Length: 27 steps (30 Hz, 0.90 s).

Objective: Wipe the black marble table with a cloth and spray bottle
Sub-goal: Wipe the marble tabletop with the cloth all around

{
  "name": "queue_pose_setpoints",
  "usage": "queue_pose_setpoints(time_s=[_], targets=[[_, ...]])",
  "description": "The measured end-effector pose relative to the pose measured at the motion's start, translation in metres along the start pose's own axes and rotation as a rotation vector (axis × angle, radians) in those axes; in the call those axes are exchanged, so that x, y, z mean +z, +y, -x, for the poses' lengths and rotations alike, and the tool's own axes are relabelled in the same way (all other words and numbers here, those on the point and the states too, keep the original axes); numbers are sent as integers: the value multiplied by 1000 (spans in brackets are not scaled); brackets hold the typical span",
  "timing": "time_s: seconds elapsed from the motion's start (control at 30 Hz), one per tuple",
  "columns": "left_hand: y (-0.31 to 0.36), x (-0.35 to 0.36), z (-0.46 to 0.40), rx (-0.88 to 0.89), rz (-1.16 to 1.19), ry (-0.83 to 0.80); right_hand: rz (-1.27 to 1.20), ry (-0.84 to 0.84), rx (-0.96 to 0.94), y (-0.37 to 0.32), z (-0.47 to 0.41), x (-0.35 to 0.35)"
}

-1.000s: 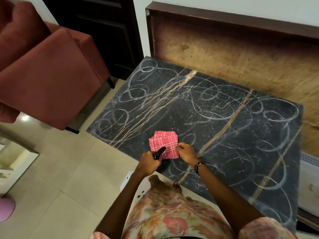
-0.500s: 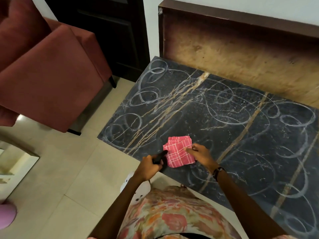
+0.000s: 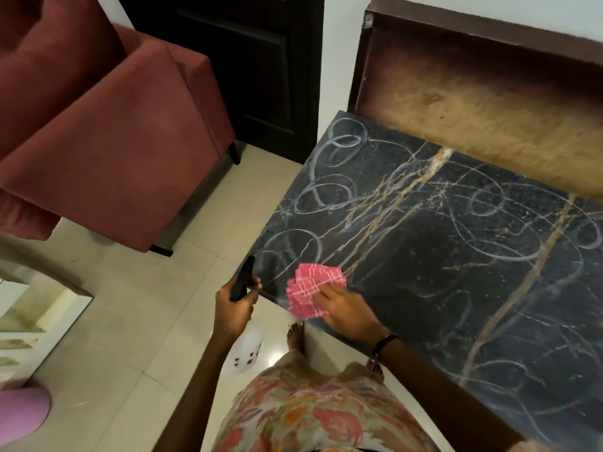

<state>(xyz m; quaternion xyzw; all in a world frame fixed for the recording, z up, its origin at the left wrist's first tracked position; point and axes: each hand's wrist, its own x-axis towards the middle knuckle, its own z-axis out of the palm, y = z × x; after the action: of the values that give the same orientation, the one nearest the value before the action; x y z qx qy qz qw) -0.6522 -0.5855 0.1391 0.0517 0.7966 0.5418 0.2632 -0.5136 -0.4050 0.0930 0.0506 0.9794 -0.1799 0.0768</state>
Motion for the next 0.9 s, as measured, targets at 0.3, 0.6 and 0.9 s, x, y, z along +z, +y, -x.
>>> queue_pose_setpoints(time_s=[0.3,0.6,0.9], targets=[[-2,-34,-23,55,-51,-44,63,3,201,6,-1,45],[-3,-48,-28,8,-32,-51,106,-7,221,11,-114,35],[-2,-52,-43,-22,-21,-75,101,13,-16,-23,-110,56]])
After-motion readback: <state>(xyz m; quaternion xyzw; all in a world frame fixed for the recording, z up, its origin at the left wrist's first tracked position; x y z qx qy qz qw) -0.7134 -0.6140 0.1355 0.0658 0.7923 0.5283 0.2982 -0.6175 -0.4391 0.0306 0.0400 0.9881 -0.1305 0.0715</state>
